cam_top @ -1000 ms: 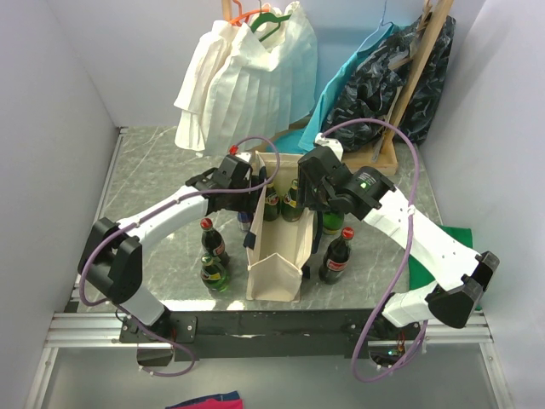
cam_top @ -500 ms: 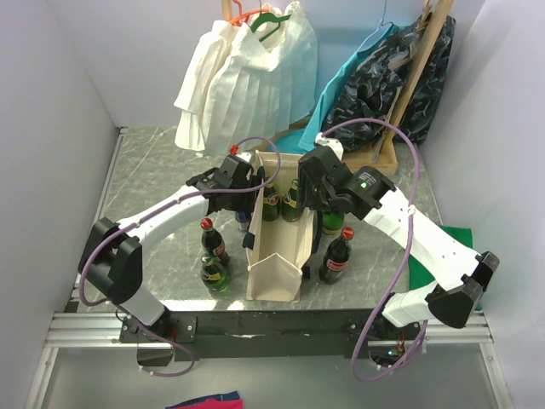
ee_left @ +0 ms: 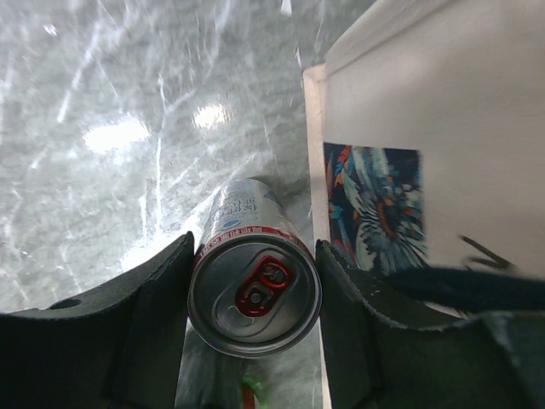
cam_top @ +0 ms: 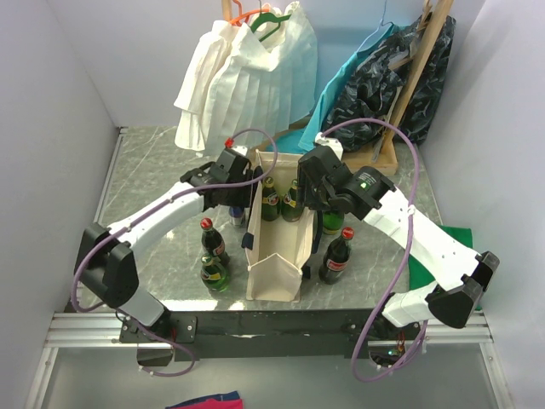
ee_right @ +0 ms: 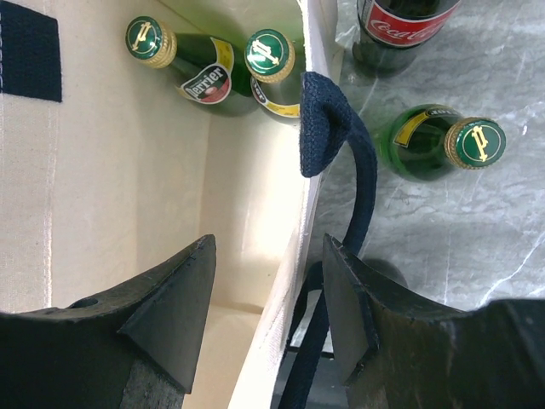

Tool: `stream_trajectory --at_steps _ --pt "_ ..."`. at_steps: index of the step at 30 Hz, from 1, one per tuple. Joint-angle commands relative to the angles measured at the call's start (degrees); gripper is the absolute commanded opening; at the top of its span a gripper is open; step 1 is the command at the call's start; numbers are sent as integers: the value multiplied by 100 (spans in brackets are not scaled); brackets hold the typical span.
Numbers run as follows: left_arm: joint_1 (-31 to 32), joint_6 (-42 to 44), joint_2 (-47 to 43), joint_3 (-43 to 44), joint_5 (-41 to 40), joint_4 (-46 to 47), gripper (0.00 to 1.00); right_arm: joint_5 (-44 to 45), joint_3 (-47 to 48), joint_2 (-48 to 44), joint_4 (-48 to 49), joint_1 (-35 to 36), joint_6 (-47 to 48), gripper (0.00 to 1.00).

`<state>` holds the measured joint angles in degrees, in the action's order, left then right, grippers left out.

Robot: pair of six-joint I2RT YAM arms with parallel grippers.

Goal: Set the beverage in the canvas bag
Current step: Pick up the drink from the center of the board, then place the drink in the canvas bag.

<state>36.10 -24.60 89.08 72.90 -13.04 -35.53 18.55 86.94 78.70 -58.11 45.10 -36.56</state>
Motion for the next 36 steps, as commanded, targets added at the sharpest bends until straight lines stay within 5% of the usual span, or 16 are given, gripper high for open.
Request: stream_trajectory --at_steps 1,36 --pt "20 113 -505 540 -164 20 1 35 -80 -214 194 -28 -9 60" --pt "-103 386 -1235 1261 -226 -490 1 -53 -537 -452 546 -28 -115 62"
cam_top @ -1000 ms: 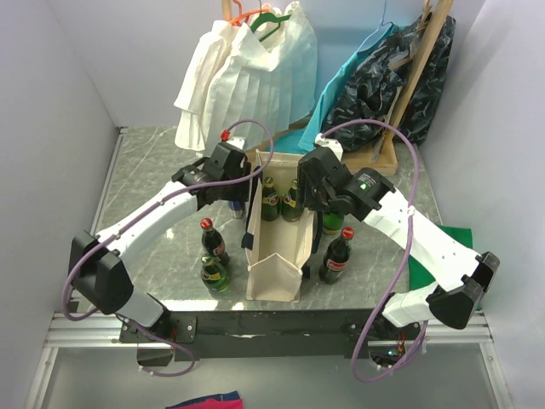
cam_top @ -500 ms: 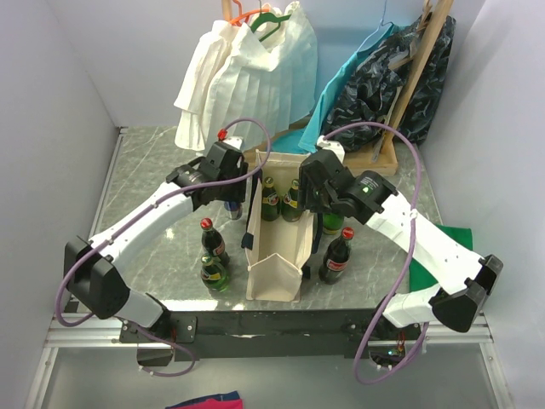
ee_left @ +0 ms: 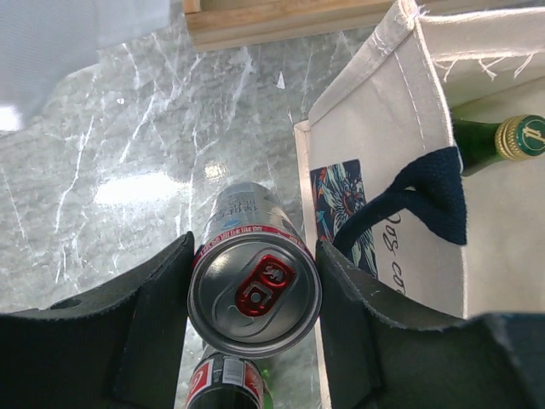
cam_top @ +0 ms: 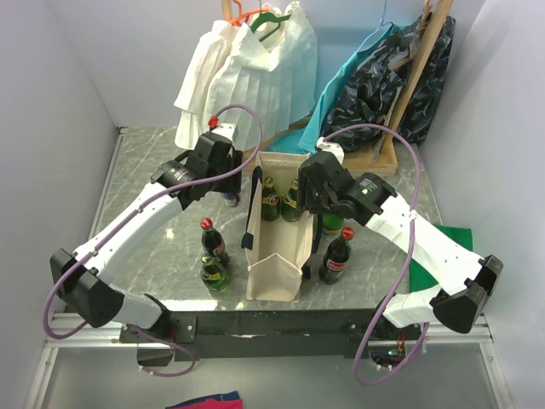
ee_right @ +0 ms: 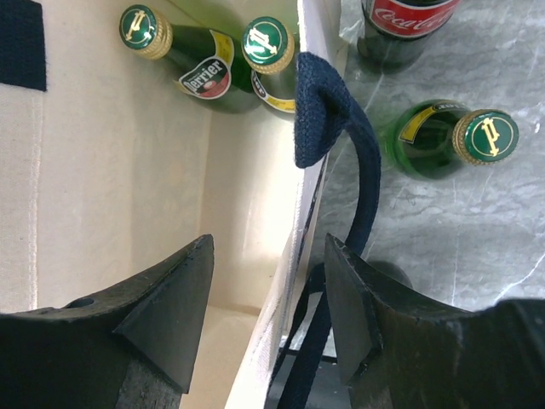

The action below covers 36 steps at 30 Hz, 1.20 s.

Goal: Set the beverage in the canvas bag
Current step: Place the drink in the canvas bag.

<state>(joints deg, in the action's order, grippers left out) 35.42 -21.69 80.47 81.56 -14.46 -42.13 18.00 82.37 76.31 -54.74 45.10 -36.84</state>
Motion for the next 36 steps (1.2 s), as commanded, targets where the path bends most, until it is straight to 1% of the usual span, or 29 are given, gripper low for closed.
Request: stream_trajectory --at_steps 1,4,5,9,16,21,27,33,36 --pt "-44 95 -400 413 -83 170 1 2 -89 -213 201 -28 -78 62" --pt "-44 121 -461 527 -92 135 1 11 -98 -222 218 -28 -34 64" --pt "-44 130 -470 562 -92 126 1 54 -89 -231 201 -28 -69 68" --pt "-53 183 -497 729 -162 30 1 142 -116 -292 218 -28 -86 73" --pt "-61 244 -576 1072 -224 -32 1 186 -186 -354 236 -28 -95 76" --pt "-61 428 -602 1380 -14 29 1 195 -230 -398 315 -36 -43 79" --pt "-61 587 -462 2029 -22 -15 1 204 -230 -372 376 -28 28 83" --pt "-61 710 -391 2434 31 90 1 195 -256 -354 491 -28 98 89" --pt "-61 763 -304 2636 83 91 1 186 -291 -345 552 -28 124 96"
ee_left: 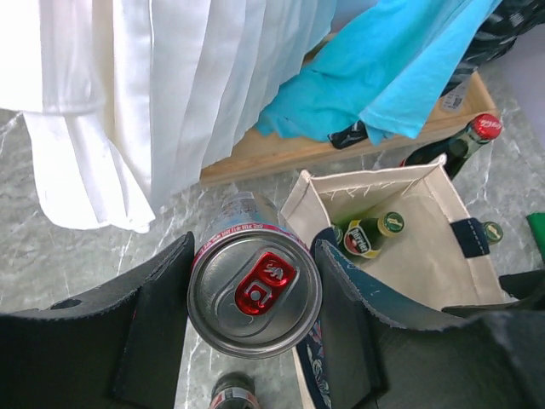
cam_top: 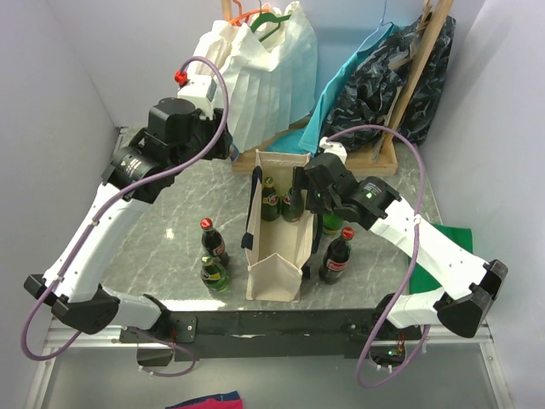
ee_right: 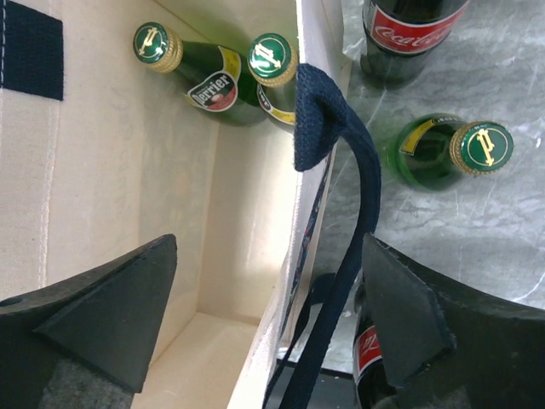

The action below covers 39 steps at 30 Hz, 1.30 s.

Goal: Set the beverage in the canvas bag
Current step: Place the drink in the canvas bag.

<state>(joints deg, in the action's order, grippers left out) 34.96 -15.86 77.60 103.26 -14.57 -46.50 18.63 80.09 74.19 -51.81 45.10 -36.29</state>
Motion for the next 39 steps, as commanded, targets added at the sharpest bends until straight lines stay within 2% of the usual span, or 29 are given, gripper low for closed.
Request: stream_trajectory --at_steps 1,7,11,15,17,27,36,38,39 --pt "-16 188 9 536 103 502 1 106 -90 -133 268 -28 78 98" --pt "-16 250 158 950 647 581 1 97 -152 -133 330 -28 79 100" --pt "-16 232 255 1117 1403 677 1 123 -222 -186 391 -36 70 100" --pt "2 232 308 1126 2499 739 1 184 -266 -238 418 -28 52 100" --pt "46 197 343 1100 2616 730 1 255 -266 -256 400 -28 35 100" --pt "590 -49 519 881 2609 668 1 334 -380 -300 382 -98 -53 100" --pt "1065 -163 502 326 1695 739 1 343 -424 -379 382 -159 -53 100" --pt "1127 -189 475 186 1537 721 1 360 -416 -397 365 -160 -62 97" --pt "1144 -207 458 142 1475 721 1 369 -407 -414 356 -151 -53 92"
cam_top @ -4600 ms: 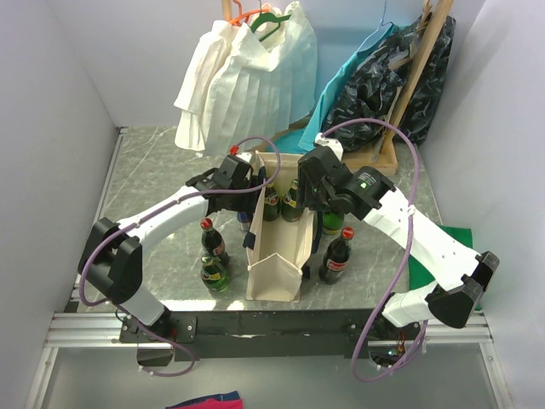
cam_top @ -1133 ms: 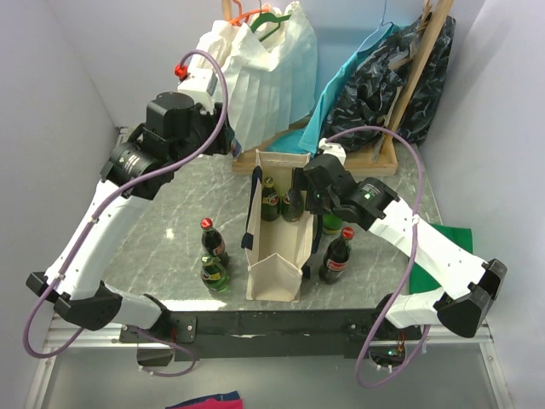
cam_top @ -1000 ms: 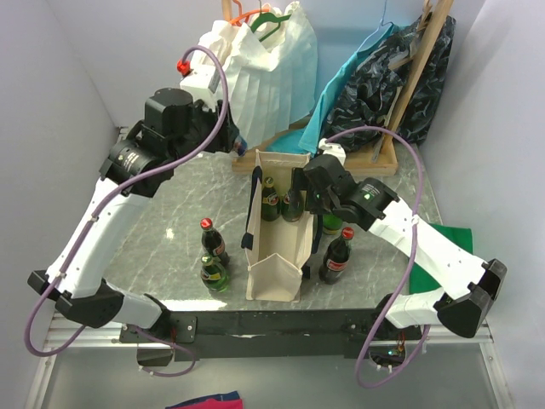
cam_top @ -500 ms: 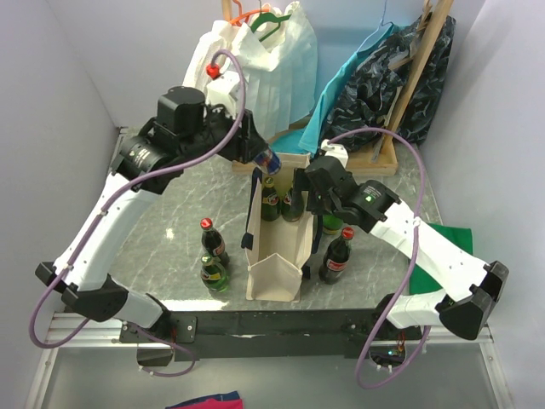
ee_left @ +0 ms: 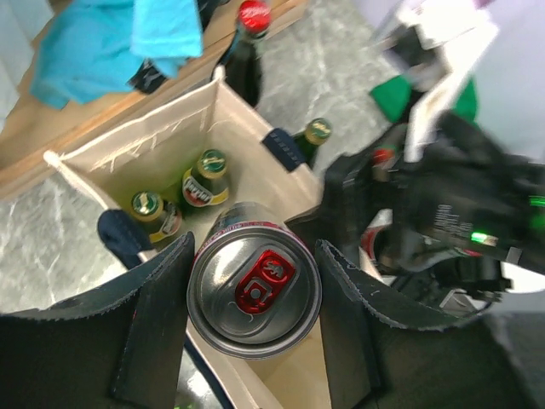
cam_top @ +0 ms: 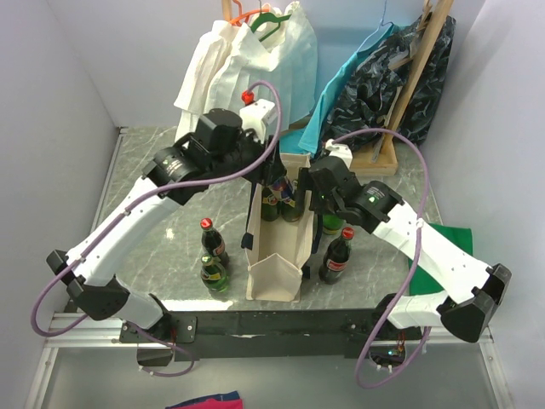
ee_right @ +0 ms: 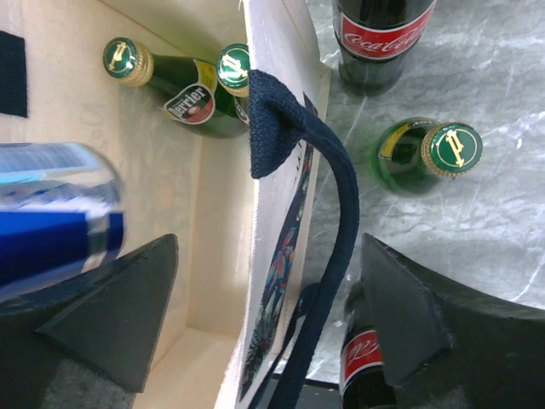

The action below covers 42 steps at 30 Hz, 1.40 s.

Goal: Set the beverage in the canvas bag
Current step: Place the drink in the canvas bag.

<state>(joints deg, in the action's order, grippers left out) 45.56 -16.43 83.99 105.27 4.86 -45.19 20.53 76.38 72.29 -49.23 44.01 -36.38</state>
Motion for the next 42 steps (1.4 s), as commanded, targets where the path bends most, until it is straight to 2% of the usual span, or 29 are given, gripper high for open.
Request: stream_trajectory --at_steps 1,2,6,9,13,16,17,19,20,23,28,34,42 --pt "102 -168 -216 -129 -469 599 1 170 -35 -242 81 -50 -36 88" --pt "128 -212 -242 -287 -634 616 1 161 -44 -259 81 -42 -44 85" --pt "190 -361 -374 -718 -820 766 1 4 -106 -312 63 -42 26 62" --pt "234 -449 -471 -1034 -978 845 1 -207 -149 -312 -7 -24 70 54" --pt "278 -563 -620 -1351 -1241 1020 1 -444 -272 -382 -51 -6 61 50" --pt "278 -625 -690 -1562 -1374 1126 1 -471 -369 -435 -86 11 26 38" --pt "278 -634 -699 -1641 -1452 1179 1 -471 -395 -453 -104 20 -9 29" --pt "278 -625 -682 -1686 -1514 1214 1 -471 -404 -497 -174 29 -27 22" --pt "287 -634 -664 -1703 -1628 1232 1 -471 -405 -505 -192 29 -44 15" --pt "287 -634 -585 -1686 -1786 1241 1 -480 -230 -506 -419 38 -10 8" --pt "304 -678 -480 -1642 -2270 1179 1 -112 219 -269 -1105 55 140 0" --pt "313 -695 -427 -1528 -2963 837 1 12 272 -277 -1159 55 149 0" --pt "357 -792 -296 -1431 -3474 424 1 21 281 -172 -1097 55 149 0"
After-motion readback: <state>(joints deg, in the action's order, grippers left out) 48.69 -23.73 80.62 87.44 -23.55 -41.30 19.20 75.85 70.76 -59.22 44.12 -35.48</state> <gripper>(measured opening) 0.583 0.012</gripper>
